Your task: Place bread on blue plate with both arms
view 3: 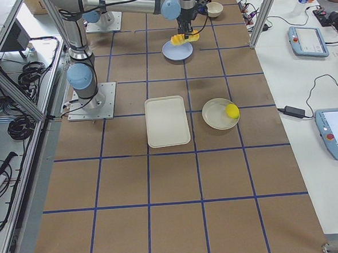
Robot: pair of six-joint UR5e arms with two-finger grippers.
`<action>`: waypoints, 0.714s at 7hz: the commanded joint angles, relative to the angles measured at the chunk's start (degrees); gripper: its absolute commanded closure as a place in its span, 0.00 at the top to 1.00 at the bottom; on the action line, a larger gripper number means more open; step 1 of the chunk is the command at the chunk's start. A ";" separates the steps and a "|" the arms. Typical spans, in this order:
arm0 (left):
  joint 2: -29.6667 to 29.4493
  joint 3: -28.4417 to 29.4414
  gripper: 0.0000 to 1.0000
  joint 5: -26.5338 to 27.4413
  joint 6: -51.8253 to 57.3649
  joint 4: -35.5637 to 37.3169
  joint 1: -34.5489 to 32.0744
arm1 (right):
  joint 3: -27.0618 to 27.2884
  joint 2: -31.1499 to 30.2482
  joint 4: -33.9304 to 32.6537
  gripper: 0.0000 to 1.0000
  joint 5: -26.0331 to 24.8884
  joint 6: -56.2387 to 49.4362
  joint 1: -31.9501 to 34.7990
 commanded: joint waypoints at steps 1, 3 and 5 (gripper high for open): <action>1.71 0.51 1.00 0.35 -0.06 -2.17 0.22 | 0.02 0.00 -0.09 0.04 0.02 -0.07 -0.09; 2.07 0.96 1.00 0.35 -0.06 -3.50 1.10 | -0.07 1.74 -0.78 0.04 2.03 0.11 1.91; 5.30 1.22 1.00 6.19 0.03 -5.76 1.27 | -0.86 9.10 -10.39 0.04 2.22 7.17 6.83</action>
